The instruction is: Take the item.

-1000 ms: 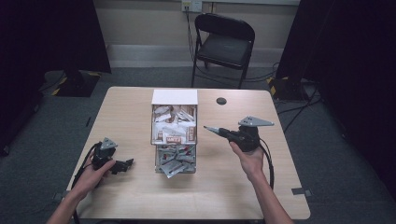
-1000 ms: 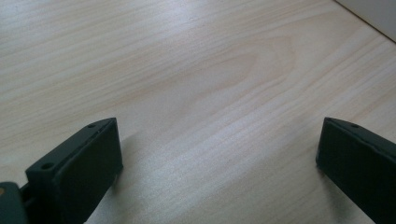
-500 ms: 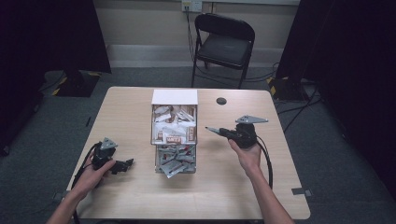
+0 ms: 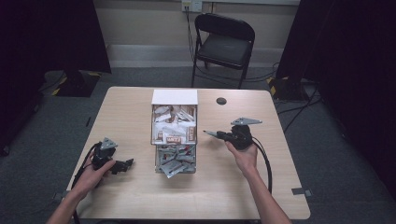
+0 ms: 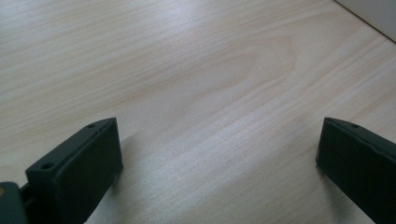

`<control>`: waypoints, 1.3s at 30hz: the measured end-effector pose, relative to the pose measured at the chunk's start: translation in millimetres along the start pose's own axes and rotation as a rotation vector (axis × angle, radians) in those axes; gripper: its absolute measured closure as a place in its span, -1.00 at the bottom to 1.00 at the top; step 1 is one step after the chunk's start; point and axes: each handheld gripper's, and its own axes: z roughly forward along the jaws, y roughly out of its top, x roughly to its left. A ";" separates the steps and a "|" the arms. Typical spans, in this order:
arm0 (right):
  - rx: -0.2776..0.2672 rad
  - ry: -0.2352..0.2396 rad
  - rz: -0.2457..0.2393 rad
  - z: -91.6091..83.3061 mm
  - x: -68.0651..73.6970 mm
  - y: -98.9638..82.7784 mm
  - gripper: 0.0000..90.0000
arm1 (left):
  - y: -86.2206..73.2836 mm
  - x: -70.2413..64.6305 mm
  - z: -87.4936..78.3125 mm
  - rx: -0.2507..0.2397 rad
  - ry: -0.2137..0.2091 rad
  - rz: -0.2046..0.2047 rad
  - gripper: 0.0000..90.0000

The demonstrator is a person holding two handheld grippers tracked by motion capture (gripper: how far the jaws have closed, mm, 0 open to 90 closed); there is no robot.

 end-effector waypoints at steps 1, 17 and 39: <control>0.004 0.001 0.002 1.1 -0.3 -0.7 1.00 | 0.0 0.0 0.1 -0.001 -0.001 -0.001 -1.00; 0.045 -0.004 0.011 13.1 -3.2 -19.9 1.00 | 0.0 -0.1 0.1 -0.001 -0.001 -0.001 -1.00; 0.078 0.027 0.010 22.7 1.3 -39.4 0.99 | 0.0 -0.1 0.0 0.000 -0.001 -0.001 -1.00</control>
